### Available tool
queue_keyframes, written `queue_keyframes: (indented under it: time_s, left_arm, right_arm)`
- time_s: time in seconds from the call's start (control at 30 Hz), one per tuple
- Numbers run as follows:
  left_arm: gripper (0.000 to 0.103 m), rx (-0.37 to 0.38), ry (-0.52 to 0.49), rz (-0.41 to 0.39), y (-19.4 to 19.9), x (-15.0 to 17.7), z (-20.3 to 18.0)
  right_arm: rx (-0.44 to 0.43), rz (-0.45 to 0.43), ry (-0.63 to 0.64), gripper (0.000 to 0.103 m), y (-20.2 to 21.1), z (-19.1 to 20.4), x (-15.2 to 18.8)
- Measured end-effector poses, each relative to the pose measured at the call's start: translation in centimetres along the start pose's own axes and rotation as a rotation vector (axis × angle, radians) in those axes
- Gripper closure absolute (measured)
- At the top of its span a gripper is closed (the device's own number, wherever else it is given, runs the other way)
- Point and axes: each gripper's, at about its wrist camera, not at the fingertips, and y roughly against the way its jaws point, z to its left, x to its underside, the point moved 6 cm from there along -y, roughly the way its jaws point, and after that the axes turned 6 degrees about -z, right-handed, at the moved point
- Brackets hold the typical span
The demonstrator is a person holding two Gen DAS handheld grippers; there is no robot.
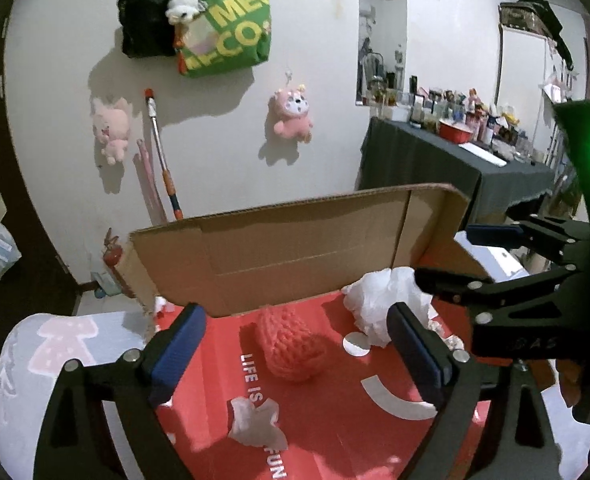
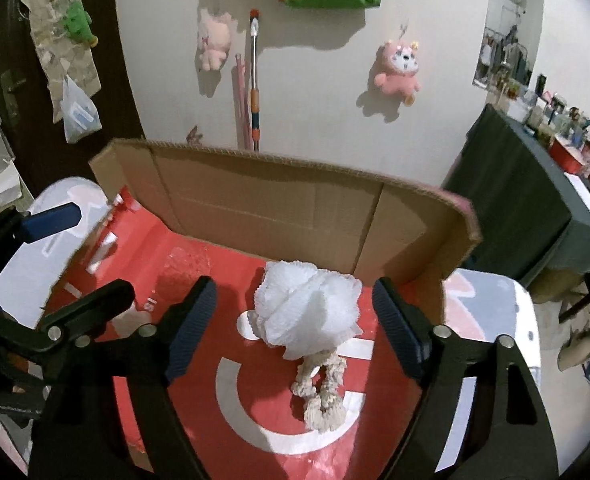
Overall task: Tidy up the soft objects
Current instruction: 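Open both tools to release the puffs inside the box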
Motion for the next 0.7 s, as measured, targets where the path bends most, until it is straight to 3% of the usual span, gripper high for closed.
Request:
queue_keyframes:
  time_s: [0.53, 0.7]
  left_arm:
    - [0.000, -0.010, 0.026, -0.142, 10.8, 0.0, -0.6]
    - [0.000, 0.005, 0.055, -0.186, 14.3, 0.9, -0.5]
  right_arm:
    - [-0.004, -0.147, 0.014, 0.022, 12.1, 1.4, 0.5]
    - [-0.034, -0.189, -0.023, 0.017, 15.6, 1.4, 1.8]
